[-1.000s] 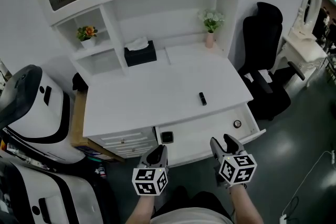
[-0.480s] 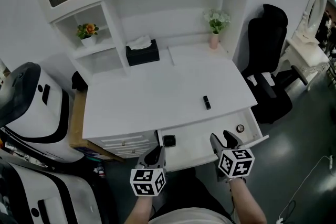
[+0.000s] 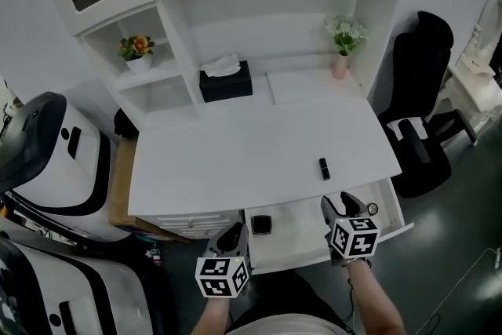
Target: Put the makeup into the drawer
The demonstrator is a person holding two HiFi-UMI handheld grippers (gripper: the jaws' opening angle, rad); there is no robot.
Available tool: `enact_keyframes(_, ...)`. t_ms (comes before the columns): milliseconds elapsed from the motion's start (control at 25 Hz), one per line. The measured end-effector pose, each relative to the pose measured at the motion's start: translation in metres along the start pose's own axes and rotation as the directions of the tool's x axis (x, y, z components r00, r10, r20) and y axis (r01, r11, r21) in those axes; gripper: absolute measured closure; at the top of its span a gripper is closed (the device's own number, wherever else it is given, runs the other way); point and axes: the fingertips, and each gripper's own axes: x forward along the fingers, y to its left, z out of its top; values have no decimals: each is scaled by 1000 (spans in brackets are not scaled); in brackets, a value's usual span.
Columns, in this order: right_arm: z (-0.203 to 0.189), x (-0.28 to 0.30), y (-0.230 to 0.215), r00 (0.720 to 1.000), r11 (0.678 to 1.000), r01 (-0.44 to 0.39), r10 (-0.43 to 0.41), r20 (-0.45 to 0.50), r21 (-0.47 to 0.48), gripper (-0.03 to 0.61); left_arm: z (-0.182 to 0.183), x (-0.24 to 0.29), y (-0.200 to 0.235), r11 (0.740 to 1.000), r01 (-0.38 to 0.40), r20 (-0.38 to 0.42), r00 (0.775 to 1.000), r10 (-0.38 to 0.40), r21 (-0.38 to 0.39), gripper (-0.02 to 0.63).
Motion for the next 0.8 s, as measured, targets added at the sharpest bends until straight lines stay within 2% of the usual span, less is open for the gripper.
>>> enact_keyframes(800, 5, 121, -44, 984, 999, -18, 11, -177, -35, 368, 28, 71, 14, 994, -95, -28, 995, 94, -48, 595)
